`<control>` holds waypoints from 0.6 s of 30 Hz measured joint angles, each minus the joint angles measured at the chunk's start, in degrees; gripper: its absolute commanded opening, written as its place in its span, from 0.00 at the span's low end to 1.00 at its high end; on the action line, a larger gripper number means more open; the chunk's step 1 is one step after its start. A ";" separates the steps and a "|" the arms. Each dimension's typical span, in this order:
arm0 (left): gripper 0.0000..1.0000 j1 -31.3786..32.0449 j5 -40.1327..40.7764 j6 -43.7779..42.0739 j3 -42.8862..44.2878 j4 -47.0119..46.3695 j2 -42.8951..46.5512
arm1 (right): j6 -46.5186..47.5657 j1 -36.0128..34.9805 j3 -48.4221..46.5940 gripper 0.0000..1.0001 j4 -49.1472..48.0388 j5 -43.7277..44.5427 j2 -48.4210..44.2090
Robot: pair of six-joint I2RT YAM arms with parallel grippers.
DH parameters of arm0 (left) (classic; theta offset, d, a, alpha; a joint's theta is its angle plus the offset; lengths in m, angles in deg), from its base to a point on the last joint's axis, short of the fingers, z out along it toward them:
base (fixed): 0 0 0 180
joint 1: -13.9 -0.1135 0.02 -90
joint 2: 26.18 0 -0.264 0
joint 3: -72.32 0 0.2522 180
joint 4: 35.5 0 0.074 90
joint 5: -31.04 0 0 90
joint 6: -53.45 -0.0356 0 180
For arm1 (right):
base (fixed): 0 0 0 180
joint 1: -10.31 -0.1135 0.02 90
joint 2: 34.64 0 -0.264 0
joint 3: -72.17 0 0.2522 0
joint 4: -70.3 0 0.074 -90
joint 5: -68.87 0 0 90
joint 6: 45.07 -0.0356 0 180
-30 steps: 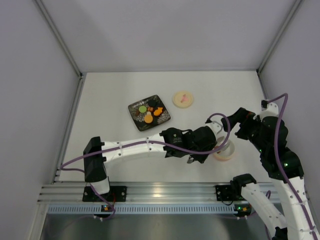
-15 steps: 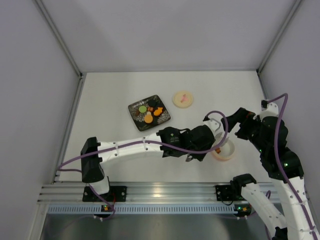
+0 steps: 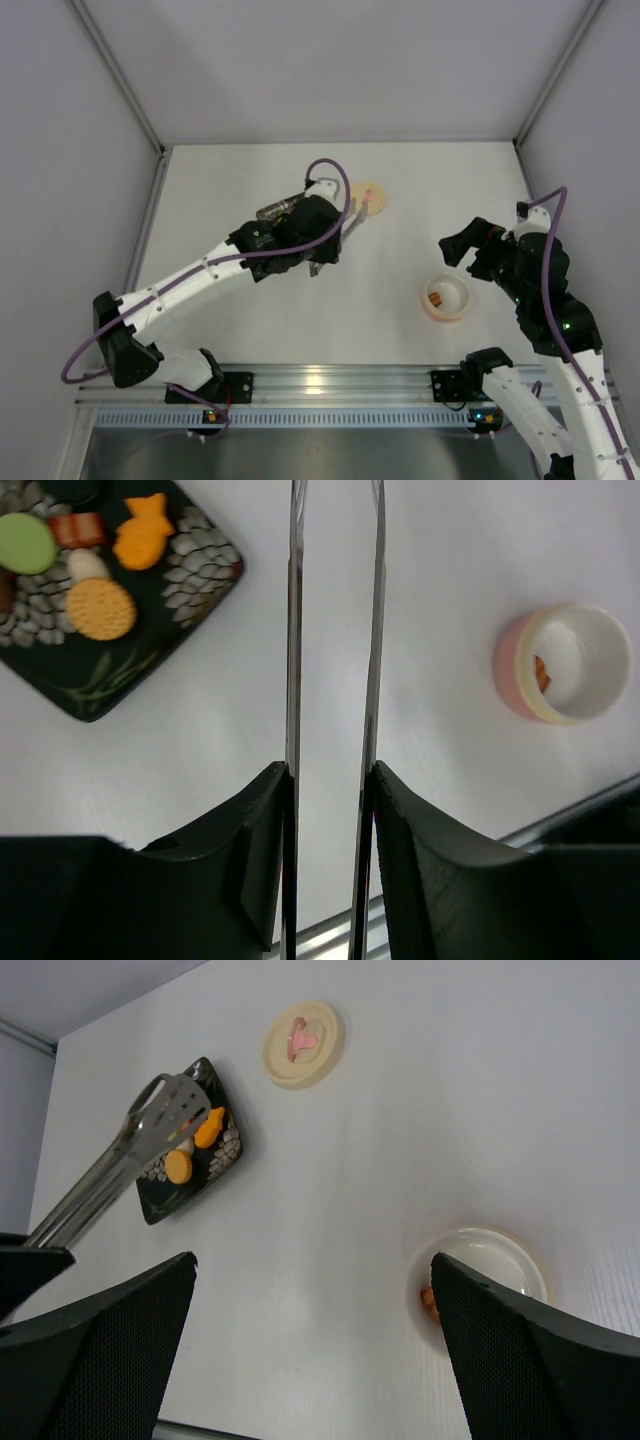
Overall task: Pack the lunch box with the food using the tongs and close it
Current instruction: Pick up the fake food from the plate.
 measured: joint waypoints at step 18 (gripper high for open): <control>0.47 -18.67 1.18 0.20 -17.05 -0.11 4.96 | -0.04 0.00 2.73 0.99 -0.52 -2.67 0.50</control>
